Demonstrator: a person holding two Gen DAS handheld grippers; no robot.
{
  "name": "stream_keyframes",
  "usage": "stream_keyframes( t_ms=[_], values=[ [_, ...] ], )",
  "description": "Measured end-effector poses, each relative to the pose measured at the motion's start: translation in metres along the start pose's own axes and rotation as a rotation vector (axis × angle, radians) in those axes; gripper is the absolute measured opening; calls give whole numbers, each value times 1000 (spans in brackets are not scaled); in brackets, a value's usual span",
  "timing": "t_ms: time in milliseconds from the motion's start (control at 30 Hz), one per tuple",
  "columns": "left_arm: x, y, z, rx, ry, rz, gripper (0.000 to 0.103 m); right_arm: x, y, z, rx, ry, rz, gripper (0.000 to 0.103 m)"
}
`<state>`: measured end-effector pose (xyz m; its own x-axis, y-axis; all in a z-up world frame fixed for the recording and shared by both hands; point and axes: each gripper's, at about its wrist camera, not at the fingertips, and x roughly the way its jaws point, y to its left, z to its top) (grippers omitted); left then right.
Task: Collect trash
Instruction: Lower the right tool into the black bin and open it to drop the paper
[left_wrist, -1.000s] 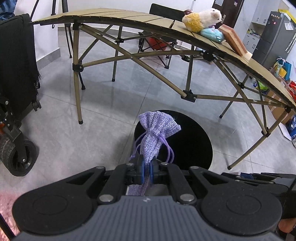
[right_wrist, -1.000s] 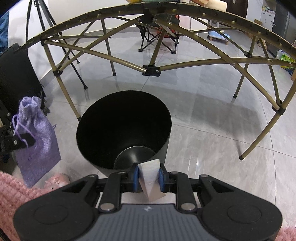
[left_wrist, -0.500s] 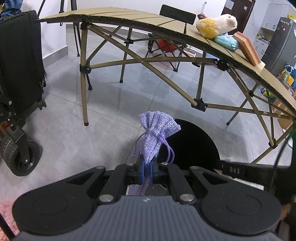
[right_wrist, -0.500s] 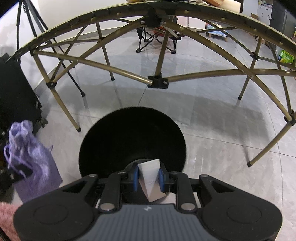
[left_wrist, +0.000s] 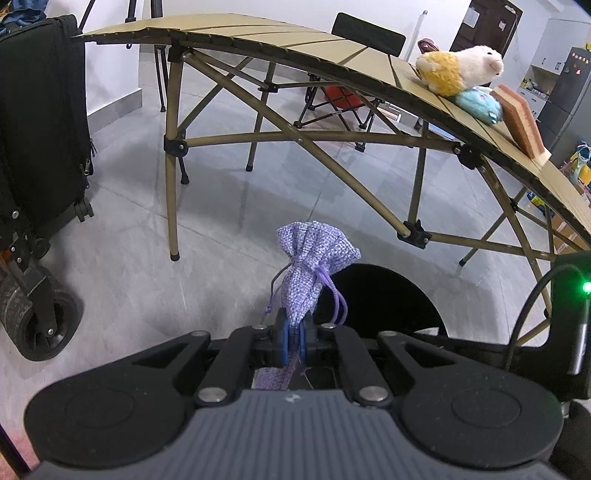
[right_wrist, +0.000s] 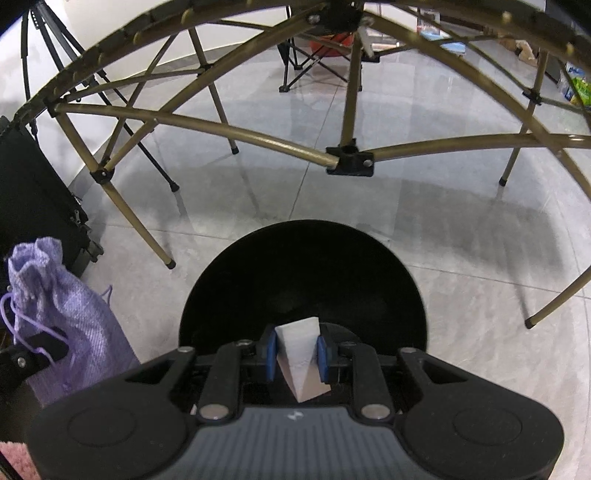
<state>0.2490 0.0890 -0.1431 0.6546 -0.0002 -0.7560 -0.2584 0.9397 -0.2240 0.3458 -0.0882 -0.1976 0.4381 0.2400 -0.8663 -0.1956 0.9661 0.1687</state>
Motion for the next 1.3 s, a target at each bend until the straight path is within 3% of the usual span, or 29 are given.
stream_keyframes(
  t_ms=[833, 900, 967, 1033, 1067, 1300],
  values=[
    [18, 19, 21, -27, 3, 16, 6, 39, 21, 9, -4, 58, -24, 23],
    [17, 18, 20, -23, 2, 14, 6, 39, 21, 9, -5, 59, -34, 29],
    [17, 19, 20, -25, 3, 13, 6, 40, 21, 9, -3, 64, -46, 51],
    [17, 21, 20, -30, 2, 16, 6, 39, 19, 10, 11, 71, -59, 96],
    [16, 22, 20, -34, 1, 16, 6, 39, 18, 10, 16, 72, -65, 102],
    [13, 20, 19, -33, -6, 10, 6, 40, 14, 9, 29, 89, -83, 103]
  ],
)
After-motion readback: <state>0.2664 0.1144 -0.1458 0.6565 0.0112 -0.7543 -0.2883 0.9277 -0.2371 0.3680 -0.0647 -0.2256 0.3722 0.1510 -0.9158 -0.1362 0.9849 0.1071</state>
